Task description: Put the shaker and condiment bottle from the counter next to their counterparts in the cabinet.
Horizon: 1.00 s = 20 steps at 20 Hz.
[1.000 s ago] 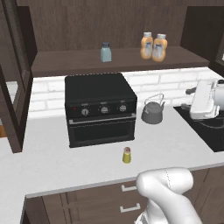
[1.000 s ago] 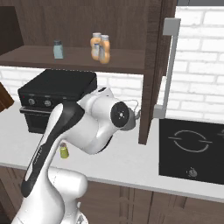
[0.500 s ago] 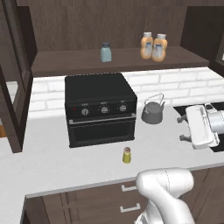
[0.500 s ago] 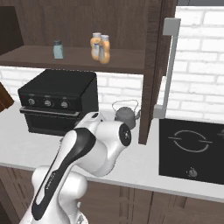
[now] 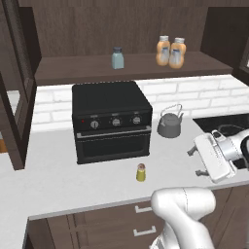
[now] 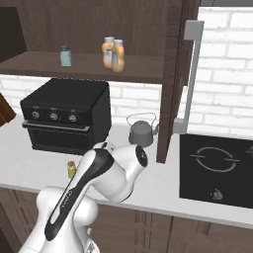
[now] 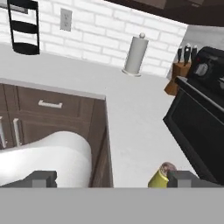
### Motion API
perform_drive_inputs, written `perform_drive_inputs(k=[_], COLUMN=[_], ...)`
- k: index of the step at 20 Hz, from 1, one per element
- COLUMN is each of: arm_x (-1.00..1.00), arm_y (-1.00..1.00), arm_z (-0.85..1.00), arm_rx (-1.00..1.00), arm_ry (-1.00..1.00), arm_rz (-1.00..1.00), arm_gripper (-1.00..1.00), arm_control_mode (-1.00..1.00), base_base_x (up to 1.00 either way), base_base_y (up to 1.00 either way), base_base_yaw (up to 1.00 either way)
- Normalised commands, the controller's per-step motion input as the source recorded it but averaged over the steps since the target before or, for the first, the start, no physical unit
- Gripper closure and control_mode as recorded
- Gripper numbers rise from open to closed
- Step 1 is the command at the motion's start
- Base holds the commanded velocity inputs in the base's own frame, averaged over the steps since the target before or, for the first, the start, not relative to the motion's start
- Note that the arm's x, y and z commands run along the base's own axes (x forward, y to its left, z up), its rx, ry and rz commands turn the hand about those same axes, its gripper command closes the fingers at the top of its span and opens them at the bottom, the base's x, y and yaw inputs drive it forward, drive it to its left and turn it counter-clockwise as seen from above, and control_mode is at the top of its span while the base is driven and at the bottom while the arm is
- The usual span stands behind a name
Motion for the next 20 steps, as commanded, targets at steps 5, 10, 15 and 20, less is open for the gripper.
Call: perform_drive_inputs(k=[5, 10, 15, 20], arm_x=[0.0, 0.02, 0.24, 0.21], arm_y=[0.39, 0.51, 0.16, 0.11], arm_z=[-0.25, -0.52, -0.47, -0.07], arm_rx=[0.0, 0.0, 0.01, 0.0], arm_ry=[0.0, 0.0, 0.0, 0.0], arm_rz=[0.0, 0.0, -0.01, 0.0], arm_gripper=[-1.0, -1.0, -1.0, -1.0], arm_control_mode=[-1.0, -1.0, -1.0, -1.0], base_base_x=[0.0, 0.0, 0.0, 0.0], base_base_y=[0.0, 0.0, 0.0, 0.0], base_base_yaw=[0.0, 0.0, 0.0, 0.0])
